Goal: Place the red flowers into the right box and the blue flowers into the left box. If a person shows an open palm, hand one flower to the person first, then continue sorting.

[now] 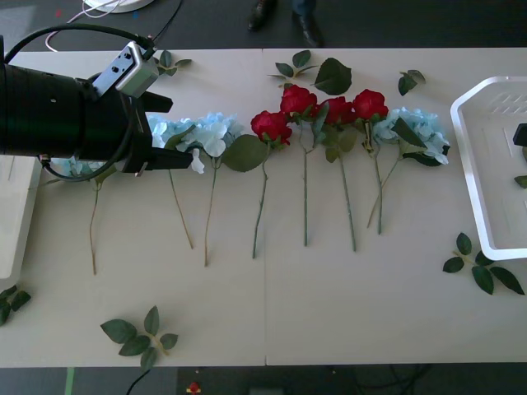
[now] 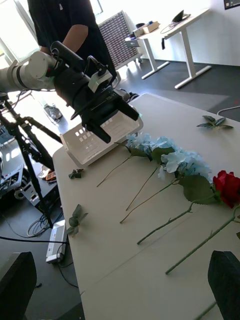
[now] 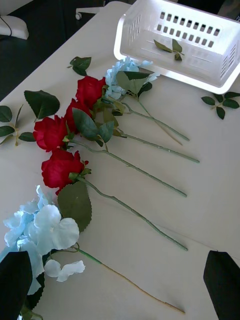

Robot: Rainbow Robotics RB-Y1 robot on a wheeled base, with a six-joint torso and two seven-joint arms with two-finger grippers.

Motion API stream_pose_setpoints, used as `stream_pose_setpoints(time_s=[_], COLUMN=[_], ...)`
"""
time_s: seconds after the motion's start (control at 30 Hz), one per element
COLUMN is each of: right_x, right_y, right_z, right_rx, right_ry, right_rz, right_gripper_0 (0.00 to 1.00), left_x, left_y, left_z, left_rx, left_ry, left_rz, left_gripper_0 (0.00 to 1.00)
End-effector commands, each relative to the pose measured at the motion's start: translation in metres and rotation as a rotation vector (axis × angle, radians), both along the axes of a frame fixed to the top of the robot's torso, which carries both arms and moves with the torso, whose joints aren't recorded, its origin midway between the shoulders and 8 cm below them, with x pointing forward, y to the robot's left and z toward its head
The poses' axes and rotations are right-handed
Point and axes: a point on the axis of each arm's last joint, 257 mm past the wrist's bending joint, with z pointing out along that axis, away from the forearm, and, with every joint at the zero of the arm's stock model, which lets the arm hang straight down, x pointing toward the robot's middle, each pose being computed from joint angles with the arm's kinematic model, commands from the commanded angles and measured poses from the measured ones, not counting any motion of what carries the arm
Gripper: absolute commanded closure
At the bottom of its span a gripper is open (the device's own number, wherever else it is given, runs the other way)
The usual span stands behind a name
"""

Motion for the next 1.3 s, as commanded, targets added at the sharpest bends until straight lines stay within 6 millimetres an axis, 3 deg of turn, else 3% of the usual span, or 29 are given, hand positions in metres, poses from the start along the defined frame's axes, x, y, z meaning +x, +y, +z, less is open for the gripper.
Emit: stream_pose_setpoints(time_s=[0.03,0.13,0.17,0.33,0.47,0.6,0.7,1.0,1.3], right_x=[-0.008,-0.008,-0.011,-0.009,0.000,0.016,0.030,0.069,0.099], right_y=[0.006,0.006,0.001,-0.001,-0.005,-0.012,-0.018,-0.037,-0.044], right_z=[-0.001,-0.001,-0.016,-0.014,-0.017,-0.030,-0.044,-0.080,-0.104], right_rx=[-0.042,-0.042,-0.036,-0.031,-0.016,-0.019,-0.014,0.056,0.179], right_ry=[-0.015,-0.015,0.034,0.035,0.101,0.234,0.373,0.771,1.133], right_rz=[0.039,0.039,0.026,0.018,-0.036,-0.145,-0.263,-0.609,-0.909], right_gripper_0=[0.00,0.00,0.00,0.00,0.00,0.00,0.00,0.00,0.00], left_x=[-0.013,0.000,0.003,0.013,0.019,0.013,0.001,-0.012,-0.007], left_y=[-0.002,0.001,0.001,0.017,0.051,0.093,0.119,0.159,0.231], left_z=[-0.056,-0.051,-0.049,-0.038,-0.022,-0.014,-0.017,-0.035,-0.067], left_rx=[-0.028,-0.049,-0.050,-0.017,0.057,0.154,0.195,0.171,0.265], left_ry=[0.090,0.061,0.053,0.077,0.118,0.241,0.376,0.671,0.658], left_rz=[0.006,0.032,0.033,0.041,0.062,0.139,0.244,0.621,0.985], left_gripper_0=[0.00,0.00,0.00,0.00,0.00,0.00,0.00,0.00,0.00])
